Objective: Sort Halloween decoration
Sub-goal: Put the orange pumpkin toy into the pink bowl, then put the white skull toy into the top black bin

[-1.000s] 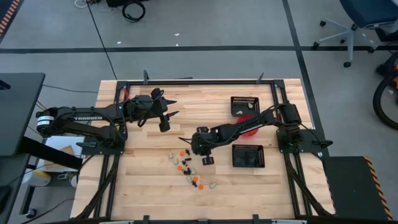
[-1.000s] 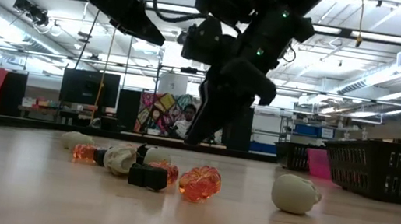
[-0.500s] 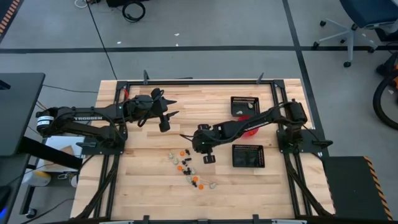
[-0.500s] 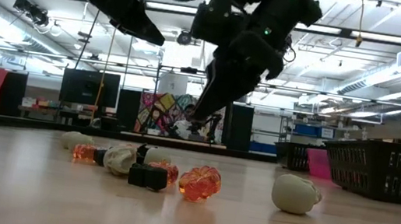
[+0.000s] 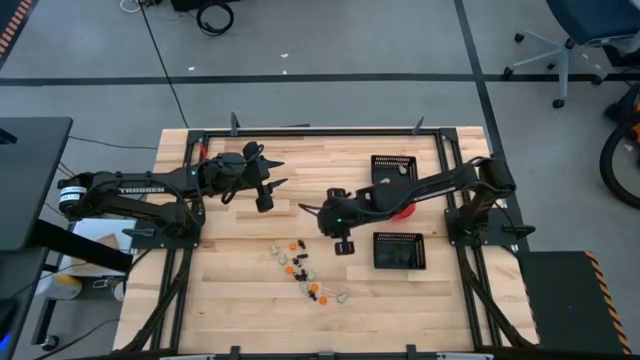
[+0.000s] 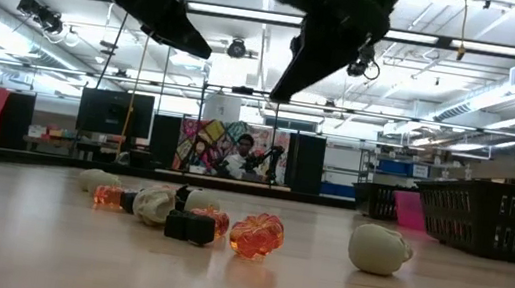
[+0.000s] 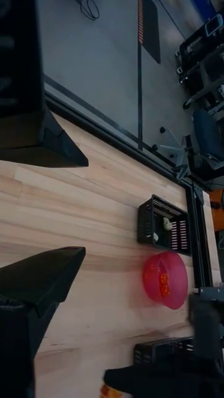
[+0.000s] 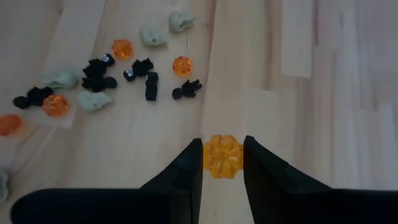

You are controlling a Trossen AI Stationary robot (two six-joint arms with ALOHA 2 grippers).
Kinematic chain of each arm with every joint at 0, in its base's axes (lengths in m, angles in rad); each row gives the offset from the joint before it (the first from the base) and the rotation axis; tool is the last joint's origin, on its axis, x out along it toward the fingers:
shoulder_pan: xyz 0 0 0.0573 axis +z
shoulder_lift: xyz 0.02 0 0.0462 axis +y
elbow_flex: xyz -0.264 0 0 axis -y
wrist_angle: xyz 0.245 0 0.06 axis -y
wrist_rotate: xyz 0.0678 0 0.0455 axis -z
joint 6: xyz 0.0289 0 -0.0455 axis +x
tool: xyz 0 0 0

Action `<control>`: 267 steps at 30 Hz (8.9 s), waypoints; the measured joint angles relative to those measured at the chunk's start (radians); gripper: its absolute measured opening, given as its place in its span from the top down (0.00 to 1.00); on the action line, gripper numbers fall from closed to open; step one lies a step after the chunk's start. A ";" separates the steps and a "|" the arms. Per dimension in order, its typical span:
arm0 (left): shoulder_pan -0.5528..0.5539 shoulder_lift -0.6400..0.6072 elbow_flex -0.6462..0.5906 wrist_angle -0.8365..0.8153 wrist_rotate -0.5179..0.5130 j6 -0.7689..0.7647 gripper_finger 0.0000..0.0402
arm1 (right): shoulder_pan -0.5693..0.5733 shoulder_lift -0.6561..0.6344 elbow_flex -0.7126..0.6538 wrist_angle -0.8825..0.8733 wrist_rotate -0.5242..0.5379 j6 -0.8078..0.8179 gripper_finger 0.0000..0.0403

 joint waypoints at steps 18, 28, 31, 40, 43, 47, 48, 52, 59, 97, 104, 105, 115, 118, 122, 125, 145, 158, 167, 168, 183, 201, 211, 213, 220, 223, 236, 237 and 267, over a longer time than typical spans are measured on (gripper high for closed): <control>0.000 0.000 0.000 0.000 0.000 -0.003 0.52 | -0.021 -0.113 0.000 -0.141 0.000 0.041 0.76; 0.000 0.000 0.000 0.000 0.000 -0.002 0.52 | -0.036 -0.127 0.001 -0.241 0.044 0.057 0.76; 0.000 0.000 0.000 0.001 0.000 -0.001 0.52 | -0.046 -0.135 0.000 -0.300 0.076 0.079 0.76; 0.000 0.000 0.000 0.001 0.000 0.001 0.52 | -0.085 -0.146 0.001 -0.539 0.131 0.186 0.76; 0.000 0.000 0.000 0.001 0.000 0.001 0.52 | -0.097 -0.146 0.001 -0.593 0.136 0.215 0.76; 0.000 0.000 0.000 0.001 0.000 0.001 0.52 | -0.114 -0.146 0.001 -0.668 0.155 0.253 0.76; 0.000 0.000 0.000 0.001 0.000 0.001 0.52 | -0.119 -0.146 0.001 -0.682 0.155 0.261 0.76; 0.000 0.000 0.000 0.001 0.000 0.001 0.52 | -0.134 -0.146 0.001 -0.731 0.155 0.287 0.76; 0.000 0.000 0.000 0.001 0.000 0.000 0.52 | -0.150 -0.145 0.001 -0.800 0.153 0.314 0.76; 0.000 0.000 0.000 0.001 0.000 -0.003 0.52 | -0.157 -0.144 -0.060 -0.838 0.173 0.382 0.76; 0.000 0.000 0.000 0.001 0.000 -0.003 0.52 | -0.197 -0.143 -0.196 -0.732 0.173 0.355 0.76; 0.000 0.000 0.000 0.001 0.000 -0.003 0.52 | -0.205 -0.143 -0.213 -0.709 0.173 0.345 0.76; 0.000 0.000 0.000 0.001 0.000 -0.003 0.52 | -0.287 -0.143 -0.366 -0.520 0.161 0.287 0.76; 0.000 0.000 0.000 0.001 0.000 -0.003 0.52 | -0.302 -0.143 -0.396 -0.477 0.151 0.279 0.76; 0.000 0.000 0.000 0.001 0.000 -0.003 0.52 | -0.315 -0.144 -0.426 -0.424 0.146 0.272 0.76; 0.000 0.000 0.000 0.001 0.000 -0.003 0.52 | -0.323 -0.144 -0.449 -0.381 0.126 0.261 0.76; 0.000 0.000 0.000 0.001 0.000 -0.003 0.52 | -0.340 -0.146 -0.496 -0.306 0.091 0.254 0.76; 0.000 0.000 0.000 0.001 0.000 -0.003 0.52 | -0.340 -0.145 -0.497 -0.304 0.084 0.258 0.65; 0.000 0.000 0.000 0.001 0.000 -0.002 0.52 | -0.340 -0.145 -0.497 -0.304 0.084 0.262 0.61; 0.000 0.000 0.000 0.001 0.000 -0.002 0.52 | -0.340 -0.145 -0.497 -0.304 0.084 0.262 0.61; 0.000 0.000 0.000 0.001 0.000 -0.002 0.52 | -0.329 -0.142 -0.362 -0.446 0.084 0.291 0.61; 0.000 0.000 0.000 0.001 0.000 -0.002 0.52 | -0.152 -0.144 -0.138 -0.441 0.127 0.301 0.61; 0.000 0.000 0.000 0.010 0.000 -0.002 0.52 | -0.063 -0.143 -0.138 -0.234 0.067 0.264 0.61; 0.000 0.000 0.000 0.010 0.000 -0.002 0.52 | -0.049 -0.143 -0.138 -0.194 0.059 0.256 0.61; 0.000 0.000 0.000 0.010 0.000 -0.003 0.52 | -0.007 -0.143 -0.138 -0.039 0.004 0.233 0.61; 0.000 0.000 0.000 0.010 0.000 -0.011 0.52 | 0.010 -0.143 -0.138 0.007 -0.004 0.221 0.61; -0.013 0.000 0.000 0.001 0.107 -0.108 0.52 | 0.064 -0.142 -0.138 0.092 -0.003 0.199 0.61; -0.022 0.000 0.000 0.001 0.112 -0.118 0.52 | 0.067 -0.142 -0.138 0.092 -0.002 0.204 0.61; -0.463 0.007 0.001 -0.023 0.014 -0.454 0.52 | 0.383 0.180 0.148 -0.062 0.014 0.196 0.59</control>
